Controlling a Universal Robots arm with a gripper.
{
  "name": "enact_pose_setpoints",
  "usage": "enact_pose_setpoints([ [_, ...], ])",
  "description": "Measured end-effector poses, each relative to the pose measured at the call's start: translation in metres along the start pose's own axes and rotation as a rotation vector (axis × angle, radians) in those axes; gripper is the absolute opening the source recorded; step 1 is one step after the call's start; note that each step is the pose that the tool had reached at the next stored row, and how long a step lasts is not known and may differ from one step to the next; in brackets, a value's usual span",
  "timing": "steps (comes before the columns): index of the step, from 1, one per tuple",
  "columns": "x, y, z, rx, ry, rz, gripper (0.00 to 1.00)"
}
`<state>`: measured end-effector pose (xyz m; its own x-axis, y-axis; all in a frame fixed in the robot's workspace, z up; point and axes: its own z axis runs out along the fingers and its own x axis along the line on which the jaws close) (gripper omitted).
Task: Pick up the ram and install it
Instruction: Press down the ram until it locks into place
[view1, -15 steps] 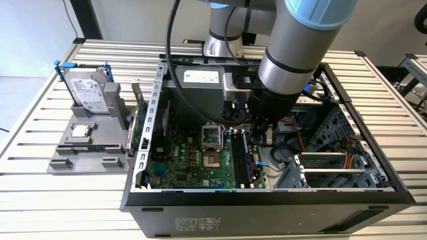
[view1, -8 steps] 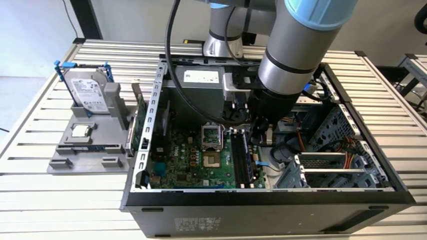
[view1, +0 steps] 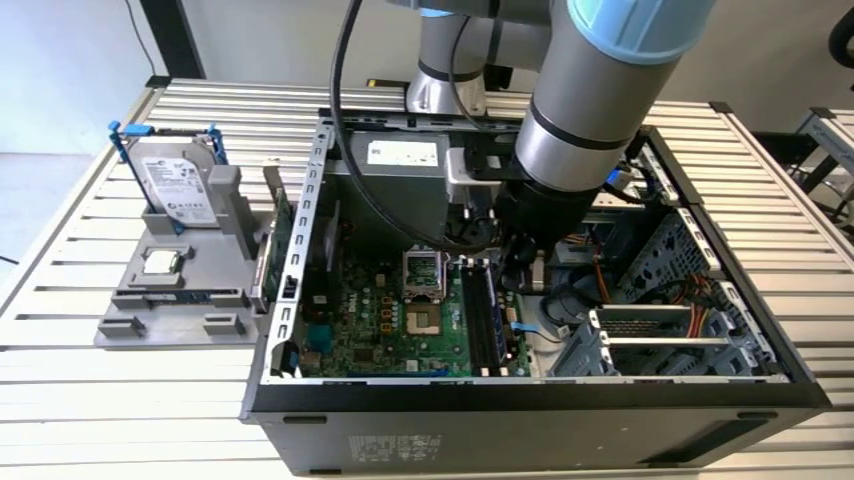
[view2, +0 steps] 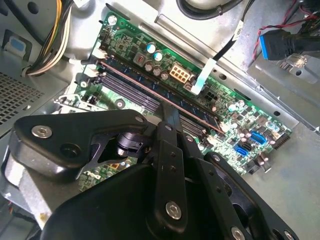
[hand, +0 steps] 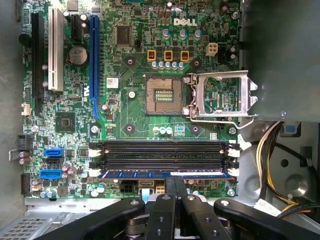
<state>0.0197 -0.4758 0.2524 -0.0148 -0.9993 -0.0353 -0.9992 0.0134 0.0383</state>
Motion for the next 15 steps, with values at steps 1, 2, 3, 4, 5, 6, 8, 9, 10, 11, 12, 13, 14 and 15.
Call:
enact_pose_setpoints([
  [1,0.0001,-0.0001,0.0015,-0.0001,0.0002,0.000,0.00],
  [2,0.0001,-0.0001,0.0034,-0.0001,0.0001,0.000,0.00],
  [3,0.0002,-0.0002,0.0052,0.0000,0.0000,0.000,0.00],
  [4,0.0003,-0.0003,0.0070,-0.0001,0.0002,0.000,0.00],
  [5,0.0003,-0.0003,0.0089,-0.0001,0.0002,0.001,0.00],
  [6,0.0004,-0.0004,0.0104,-0.0001,0.0002,0.001,0.00],
  [8,0.0005,-0.0005,0.0123,0.0000,0.0002,0.001,0.00],
  [9,0.0005,-0.0004,0.0123,-0.0001,0.0003,0.001,0.00],
  [10,0.0005,-0.0005,0.0124,0.0000,0.0003,0.001,0.00],
  [11,0.0005,-0.0004,0.0124,-0.0001,0.0004,0.001,0.00],
  [12,0.0004,-0.0005,0.0132,0.0000,-0.0001,0.002,0.00],
  [13,0.0003,-0.0005,0.0146,0.0000,-0.0001,0.003,0.00],
  [14,-0.0001,-0.0006,0.0164,0.0001,-0.0001,0.004,0.00],
  [15,-0.0005,-0.0007,0.0182,0.0001,0.0000,0.005,0.00],
])
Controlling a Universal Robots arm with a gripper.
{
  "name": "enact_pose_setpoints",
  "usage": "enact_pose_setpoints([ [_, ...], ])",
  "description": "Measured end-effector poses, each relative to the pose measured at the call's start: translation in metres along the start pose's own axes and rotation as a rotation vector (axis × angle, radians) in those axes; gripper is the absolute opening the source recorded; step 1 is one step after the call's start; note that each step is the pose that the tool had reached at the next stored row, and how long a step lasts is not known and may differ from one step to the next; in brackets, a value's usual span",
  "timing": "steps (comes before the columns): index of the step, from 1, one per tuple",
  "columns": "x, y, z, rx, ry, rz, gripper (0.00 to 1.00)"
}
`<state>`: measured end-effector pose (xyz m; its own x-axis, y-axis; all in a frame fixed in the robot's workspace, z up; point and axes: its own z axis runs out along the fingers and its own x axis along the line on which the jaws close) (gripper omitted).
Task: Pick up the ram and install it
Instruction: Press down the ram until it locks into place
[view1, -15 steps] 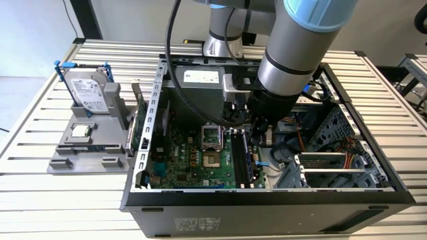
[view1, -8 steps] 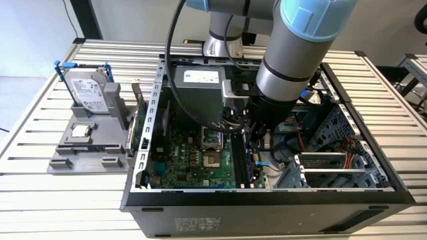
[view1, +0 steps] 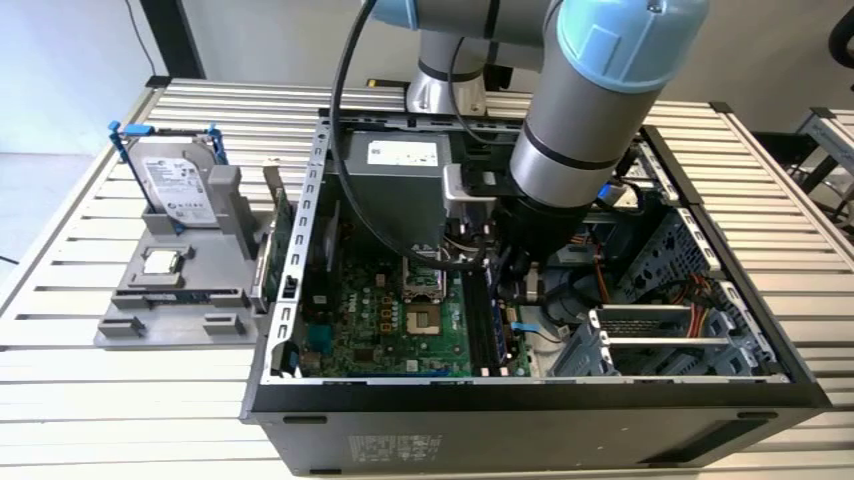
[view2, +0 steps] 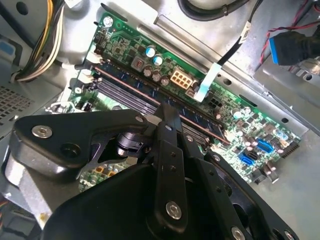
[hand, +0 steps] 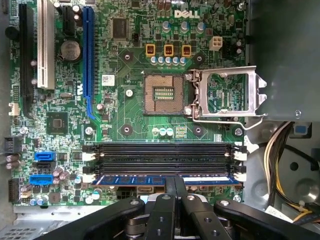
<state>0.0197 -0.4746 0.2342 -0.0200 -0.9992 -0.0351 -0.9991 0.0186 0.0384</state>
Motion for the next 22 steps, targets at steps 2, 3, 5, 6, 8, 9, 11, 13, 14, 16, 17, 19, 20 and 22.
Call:
enact_pose_setpoints([
  [2,-0.0013,-0.0001,0.0036,0.0001,-0.0001,0.003,0.00],
  [3,-0.0019,-0.0002,0.0055,0.0002,-0.0003,0.006,0.00],
  [5,-0.0026,-0.0003,0.0091,0.0005,-0.0005,0.015,0.00],
  [6,-0.0028,-0.0003,0.0105,0.0004,0.0005,0.020,0.00],
  [8,-0.0035,-0.0004,0.0139,0.0006,0.0009,0.029,0.00],
  [9,-0.0038,-0.0004,0.0157,0.0008,0.0005,0.033,0.00],
  [11,-0.0041,-0.0005,0.0181,0.0004,0.0025,0.040,0.00],
  [13,-0.0047,-0.0005,0.0154,0.0004,0.0039,0.042,0.00],
  [14,-0.0050,-0.0004,0.0133,0.0016,-0.0018,0.041,0.00],
  [16,-0.0053,0.0000,0.0043,0.0016,-0.0022,0.041,0.00],
  [17,-0.0053,0.0002,-0.0004,0.0015,-0.0019,0.041,0.00],
  [19,-0.0056,0.0005,-0.0095,0.0015,-0.0018,0.041,0.00],
  [20,-0.0058,0.0007,-0.0141,0.0014,-0.0016,0.041,0.00],
  [22,-0.0061,0.0010,-0.0230,0.0014,-0.0017,0.041,0.00],
])
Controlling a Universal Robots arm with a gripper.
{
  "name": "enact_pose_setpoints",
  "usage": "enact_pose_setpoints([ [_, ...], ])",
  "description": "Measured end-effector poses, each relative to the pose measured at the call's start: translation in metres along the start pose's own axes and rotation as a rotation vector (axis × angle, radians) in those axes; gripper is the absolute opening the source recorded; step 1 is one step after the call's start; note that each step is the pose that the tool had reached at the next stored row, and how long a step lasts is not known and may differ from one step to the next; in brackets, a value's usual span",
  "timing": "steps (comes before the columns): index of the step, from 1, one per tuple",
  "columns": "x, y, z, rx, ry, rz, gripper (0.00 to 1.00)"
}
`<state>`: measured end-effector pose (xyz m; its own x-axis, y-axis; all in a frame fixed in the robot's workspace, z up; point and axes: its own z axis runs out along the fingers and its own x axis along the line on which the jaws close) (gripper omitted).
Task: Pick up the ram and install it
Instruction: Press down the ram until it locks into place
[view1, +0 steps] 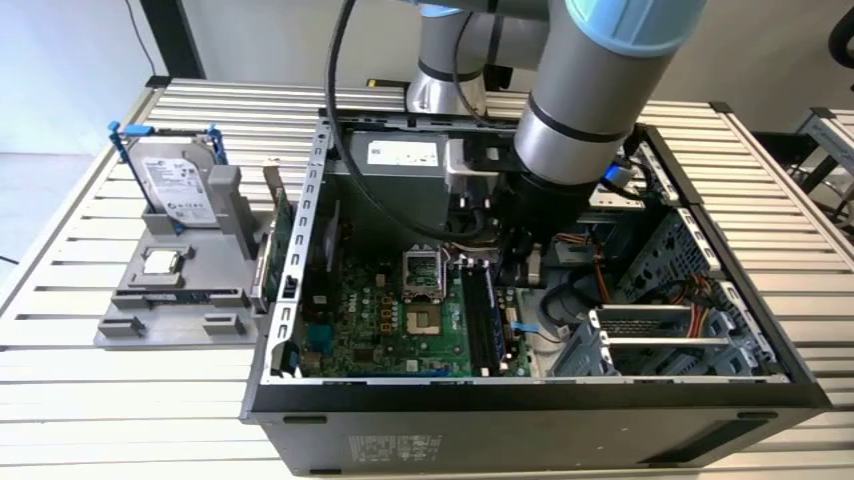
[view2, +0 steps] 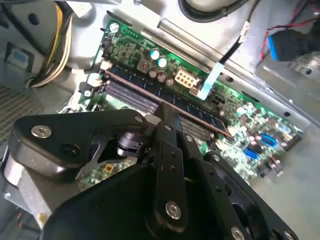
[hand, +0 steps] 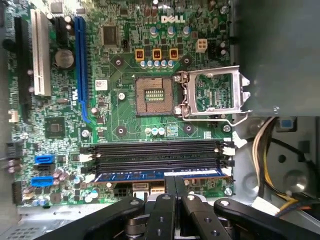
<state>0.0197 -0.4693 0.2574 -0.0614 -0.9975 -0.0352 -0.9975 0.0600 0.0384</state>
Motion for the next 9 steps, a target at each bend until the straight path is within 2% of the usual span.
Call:
enact_pose_setpoints([
  [7,-0.0011,0.0012,-0.0321,0.0000,0.0001,0.000,0.00],
  [9,-0.0013,0.0015,-0.0383,0.0000,0.0002,0.000,0.00],
])
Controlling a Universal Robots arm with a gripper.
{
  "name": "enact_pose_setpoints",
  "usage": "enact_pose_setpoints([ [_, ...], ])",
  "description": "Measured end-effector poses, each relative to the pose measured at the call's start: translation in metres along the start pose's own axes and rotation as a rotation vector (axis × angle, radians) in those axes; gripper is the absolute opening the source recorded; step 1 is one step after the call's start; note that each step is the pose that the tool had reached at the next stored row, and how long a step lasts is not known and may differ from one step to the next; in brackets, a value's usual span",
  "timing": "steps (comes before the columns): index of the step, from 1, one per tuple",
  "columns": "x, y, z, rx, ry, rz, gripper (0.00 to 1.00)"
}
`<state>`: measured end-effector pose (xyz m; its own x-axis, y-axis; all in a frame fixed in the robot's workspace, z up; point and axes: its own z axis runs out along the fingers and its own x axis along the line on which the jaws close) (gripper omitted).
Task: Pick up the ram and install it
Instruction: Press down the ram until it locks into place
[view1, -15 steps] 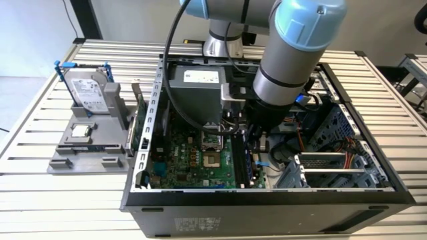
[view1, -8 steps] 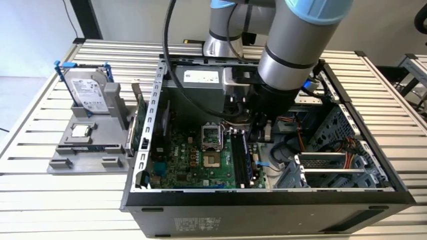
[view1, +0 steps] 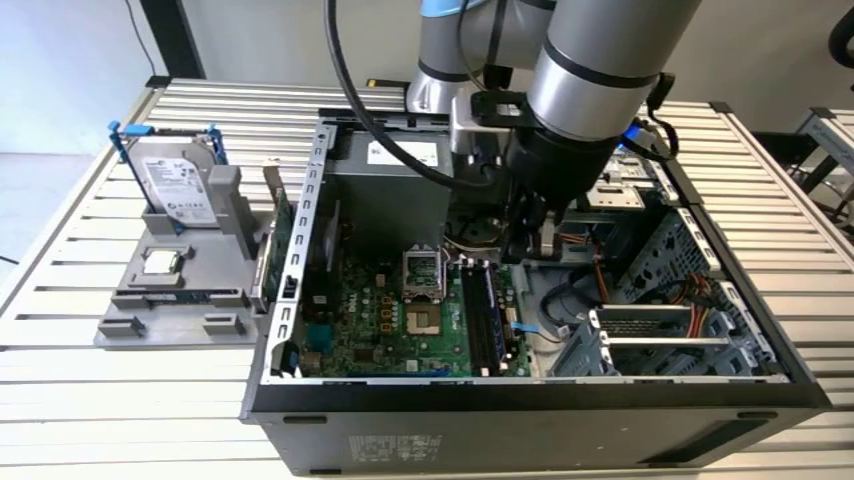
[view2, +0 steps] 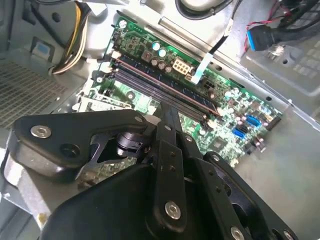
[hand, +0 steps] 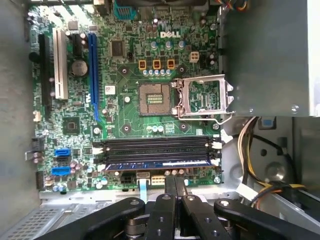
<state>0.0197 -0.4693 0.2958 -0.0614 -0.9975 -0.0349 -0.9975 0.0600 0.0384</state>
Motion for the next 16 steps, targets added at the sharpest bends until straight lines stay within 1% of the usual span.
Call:
enact_pose_setpoints([
  [12,-0.0001,0.0001,-0.0028,0.0000,-0.0001,0.000,0.00],
  [14,-0.0004,0.0004,-0.0117,0.0000,-0.0002,0.000,0.00],
  [16,-0.0004,0.0004,-0.0121,0.0000,-0.0002,0.000,0.00],
])
